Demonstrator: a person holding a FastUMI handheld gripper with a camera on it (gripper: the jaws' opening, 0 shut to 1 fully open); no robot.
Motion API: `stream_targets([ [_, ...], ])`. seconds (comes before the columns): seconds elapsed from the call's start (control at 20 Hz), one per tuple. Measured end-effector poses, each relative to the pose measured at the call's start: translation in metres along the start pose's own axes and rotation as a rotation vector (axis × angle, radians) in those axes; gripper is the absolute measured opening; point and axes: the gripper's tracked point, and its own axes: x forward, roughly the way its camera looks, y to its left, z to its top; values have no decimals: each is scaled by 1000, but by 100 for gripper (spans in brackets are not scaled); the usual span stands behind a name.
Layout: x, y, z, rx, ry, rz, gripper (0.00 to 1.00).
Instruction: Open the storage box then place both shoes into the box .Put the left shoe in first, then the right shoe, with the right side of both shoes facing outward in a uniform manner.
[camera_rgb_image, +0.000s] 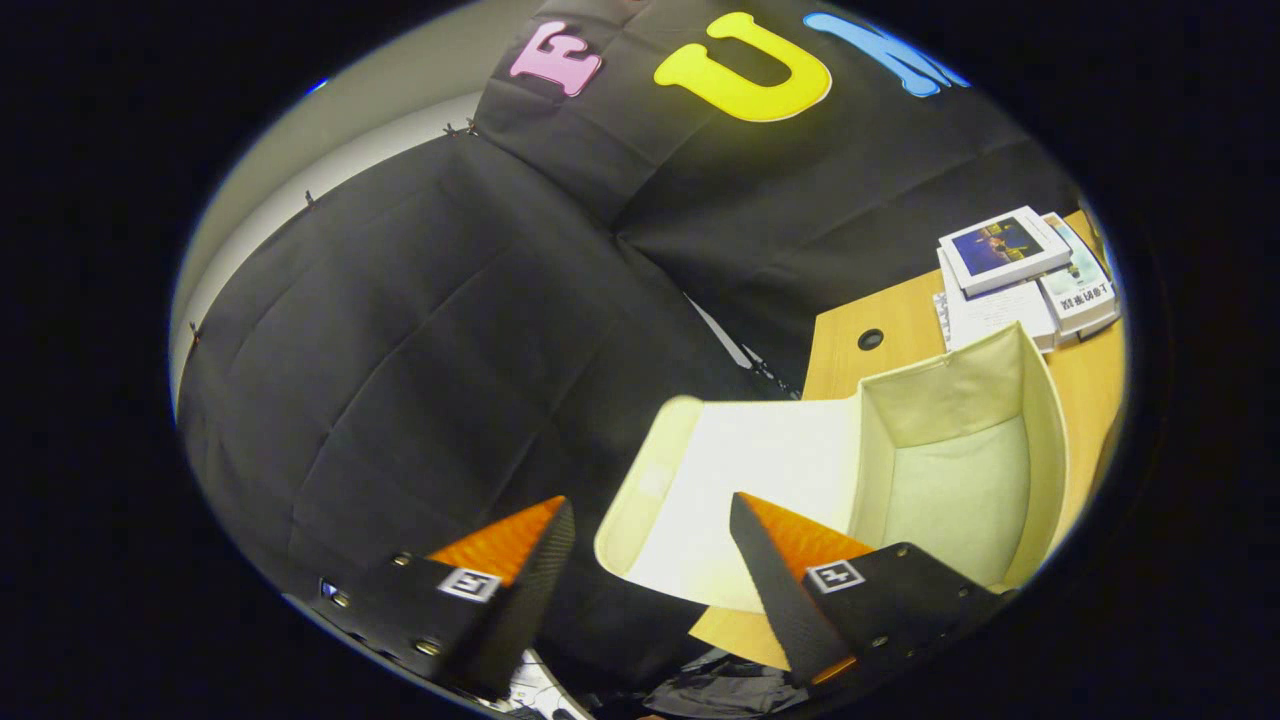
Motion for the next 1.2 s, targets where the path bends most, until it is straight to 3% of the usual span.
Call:
stream_targets([
  [0.05, -6, -10, 4, -17, -15, -17, 97],
  [0.7, -127, -135, 56, -164, -157, -294, 97],
  [1.2, -211, -254, 39, -346, -122, -610, 97],
])
